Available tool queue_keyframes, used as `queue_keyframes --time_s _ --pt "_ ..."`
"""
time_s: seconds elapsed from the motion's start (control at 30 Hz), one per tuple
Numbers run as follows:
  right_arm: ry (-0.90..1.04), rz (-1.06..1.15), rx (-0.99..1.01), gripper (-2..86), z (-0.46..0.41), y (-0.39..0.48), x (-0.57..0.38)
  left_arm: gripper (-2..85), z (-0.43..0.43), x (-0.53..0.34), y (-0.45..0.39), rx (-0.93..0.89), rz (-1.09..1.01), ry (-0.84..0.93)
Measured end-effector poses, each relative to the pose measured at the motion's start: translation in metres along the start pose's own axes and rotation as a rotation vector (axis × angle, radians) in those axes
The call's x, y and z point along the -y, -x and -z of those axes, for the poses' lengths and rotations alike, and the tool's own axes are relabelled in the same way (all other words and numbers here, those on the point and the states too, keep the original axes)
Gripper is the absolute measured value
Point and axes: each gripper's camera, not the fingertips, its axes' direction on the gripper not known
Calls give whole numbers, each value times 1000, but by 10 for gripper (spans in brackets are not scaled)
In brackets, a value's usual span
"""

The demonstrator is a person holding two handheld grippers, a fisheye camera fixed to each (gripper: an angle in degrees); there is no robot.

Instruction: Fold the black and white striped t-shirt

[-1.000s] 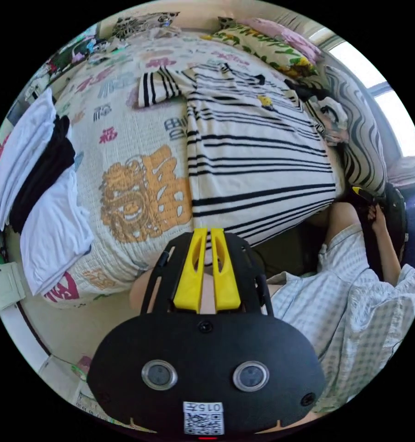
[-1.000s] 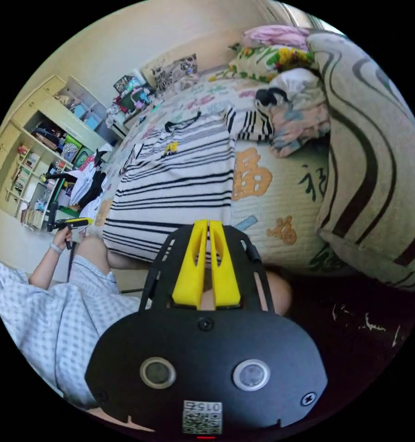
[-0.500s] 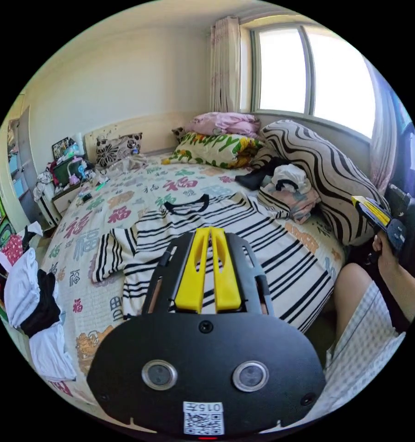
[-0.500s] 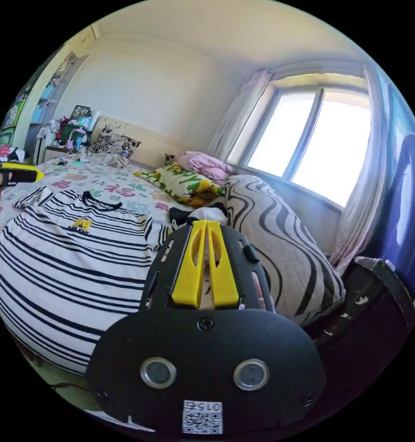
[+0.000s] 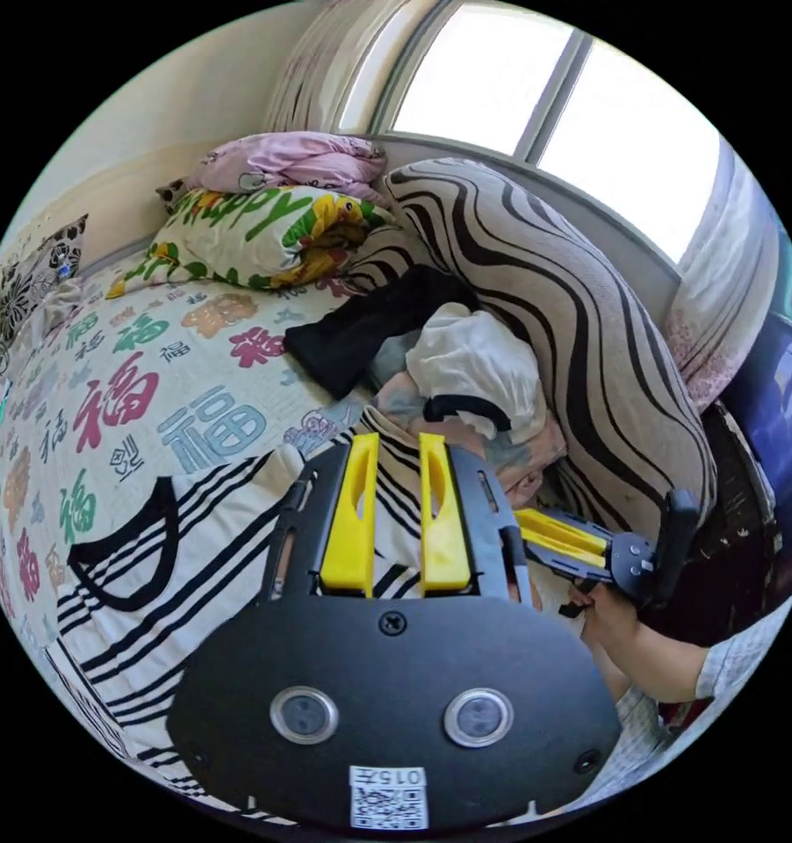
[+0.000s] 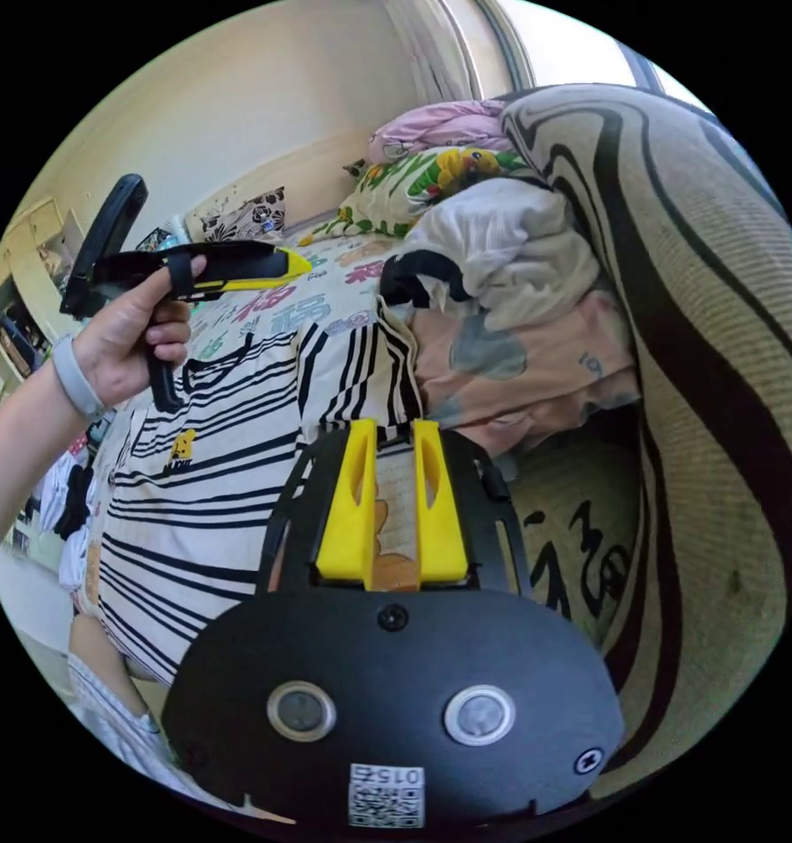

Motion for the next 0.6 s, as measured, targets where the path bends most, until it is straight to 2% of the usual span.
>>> queue_keyframes --time_s 0.2,0.37,0.47,0.6 --pt "65 -98 50 67 -54 -34 22 82 -120 46 45 49 166 179" --pt "122 -89 152 9 -82 -45 34 14 -162 56 82 -34 262 230" --pt "111 -51 217 -7 -81 -46 39 1 -153 59 106 -128 307 154" --pt "-16 67 148 -10 -53 -25 48 -4 -93 51 157 -300 344 -59"
